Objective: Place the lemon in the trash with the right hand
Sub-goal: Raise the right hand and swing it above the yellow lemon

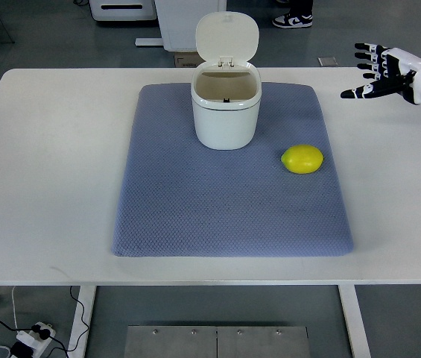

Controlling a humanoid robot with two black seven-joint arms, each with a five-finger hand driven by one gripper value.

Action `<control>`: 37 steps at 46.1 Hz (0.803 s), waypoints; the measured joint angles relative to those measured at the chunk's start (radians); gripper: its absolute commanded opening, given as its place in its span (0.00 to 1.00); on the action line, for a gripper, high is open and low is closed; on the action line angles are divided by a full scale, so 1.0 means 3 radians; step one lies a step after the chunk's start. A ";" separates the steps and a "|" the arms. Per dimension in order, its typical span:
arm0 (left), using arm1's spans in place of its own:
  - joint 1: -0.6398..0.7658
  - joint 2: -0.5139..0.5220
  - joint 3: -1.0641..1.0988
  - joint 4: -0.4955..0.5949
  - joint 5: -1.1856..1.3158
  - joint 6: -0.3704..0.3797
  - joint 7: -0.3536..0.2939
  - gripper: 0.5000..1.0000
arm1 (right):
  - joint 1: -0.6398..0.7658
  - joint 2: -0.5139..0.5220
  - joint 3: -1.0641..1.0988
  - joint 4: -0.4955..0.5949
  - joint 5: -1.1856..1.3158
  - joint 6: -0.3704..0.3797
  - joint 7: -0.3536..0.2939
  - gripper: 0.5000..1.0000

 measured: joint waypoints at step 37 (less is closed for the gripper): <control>-0.0001 0.0000 0.0000 0.0001 0.0000 0.0000 -0.0001 1.00 | 0.1550 -0.0135 -0.1994 0.0606 -0.0002 0.0082 0.0007 1.00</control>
